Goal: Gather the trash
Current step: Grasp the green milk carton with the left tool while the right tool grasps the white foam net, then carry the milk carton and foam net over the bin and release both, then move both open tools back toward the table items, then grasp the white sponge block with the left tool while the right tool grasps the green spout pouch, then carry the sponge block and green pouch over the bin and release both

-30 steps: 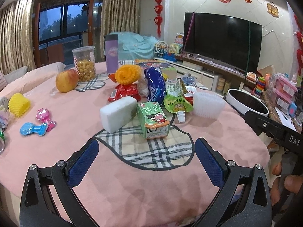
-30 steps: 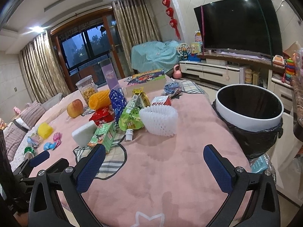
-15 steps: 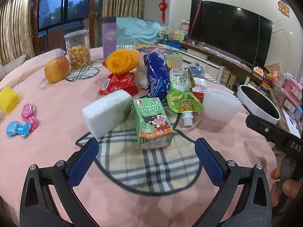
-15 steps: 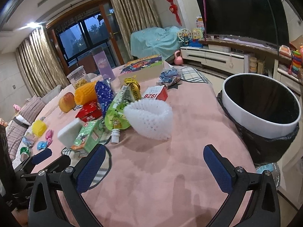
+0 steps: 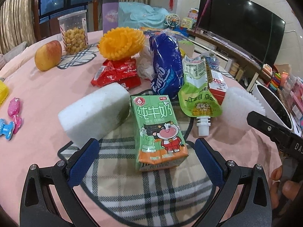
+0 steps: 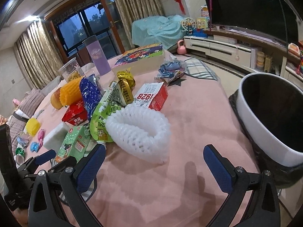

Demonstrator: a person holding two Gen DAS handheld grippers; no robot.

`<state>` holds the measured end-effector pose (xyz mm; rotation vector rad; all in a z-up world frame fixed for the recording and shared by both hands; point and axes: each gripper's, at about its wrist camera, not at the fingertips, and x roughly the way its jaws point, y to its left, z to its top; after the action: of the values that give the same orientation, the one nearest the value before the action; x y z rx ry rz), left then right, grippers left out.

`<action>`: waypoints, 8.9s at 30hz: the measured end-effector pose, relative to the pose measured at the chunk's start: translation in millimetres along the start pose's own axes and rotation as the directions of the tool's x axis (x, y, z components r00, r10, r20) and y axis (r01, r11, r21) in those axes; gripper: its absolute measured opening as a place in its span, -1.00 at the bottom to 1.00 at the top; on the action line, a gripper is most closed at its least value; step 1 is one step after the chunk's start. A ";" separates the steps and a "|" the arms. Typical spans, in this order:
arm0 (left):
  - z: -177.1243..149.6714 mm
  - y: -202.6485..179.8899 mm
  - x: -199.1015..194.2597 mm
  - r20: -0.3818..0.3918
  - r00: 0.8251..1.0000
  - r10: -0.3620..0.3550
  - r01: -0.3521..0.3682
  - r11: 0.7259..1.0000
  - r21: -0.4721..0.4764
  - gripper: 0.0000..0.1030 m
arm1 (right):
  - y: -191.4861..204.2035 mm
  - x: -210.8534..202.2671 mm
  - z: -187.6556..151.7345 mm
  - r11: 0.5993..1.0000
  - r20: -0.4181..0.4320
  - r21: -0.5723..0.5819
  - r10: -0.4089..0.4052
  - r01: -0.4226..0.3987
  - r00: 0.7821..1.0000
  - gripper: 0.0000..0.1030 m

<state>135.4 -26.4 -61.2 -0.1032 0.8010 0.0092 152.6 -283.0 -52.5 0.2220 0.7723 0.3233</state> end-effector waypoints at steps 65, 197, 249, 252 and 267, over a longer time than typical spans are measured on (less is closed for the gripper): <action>26.0 -219.1 -21.4 -0.018 0.933 -0.360 0.339 0.860 0.382 -0.10 | -141.3 -113.1 -2.8 0.944 0.118 0.269 -0.229 0.191 0.966 -0.46; 21.0 84.7 -3.9 -0.003 0.999 -0.054 0.054 0.999 -0.009 0.58 | 61.5 57.7 12.7 0.989 -0.084 0.119 0.096 -0.086 0.992 0.53; 20.3 -119.0 -23.3 -0.039 0.938 -0.344 0.344 0.910 0.230 -0.25 | -71.8 -66.4 -14.9 0.958 0.082 0.287 -0.017 -0.007 0.997 -0.13; 25.0 -133.8 -23.5 -0.042 0.932 -0.359 0.357 0.900 0.250 -0.25 | -84.6 -72.3 -13.6 0.954 0.089 0.301 -0.036 0.007 0.995 -0.13; 48.9 -209.1 -14.7 -0.057 0.910 -0.410 0.404 0.852 0.333 -0.25 | -129.5 -92.5 -0.4 0.937 0.101 0.340 -0.119 0.078 0.988 -0.13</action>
<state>170.1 -229.3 1.8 0.0557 0.7413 -0.5315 116.7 -436.9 -33.5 0.5178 0.7126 0.0795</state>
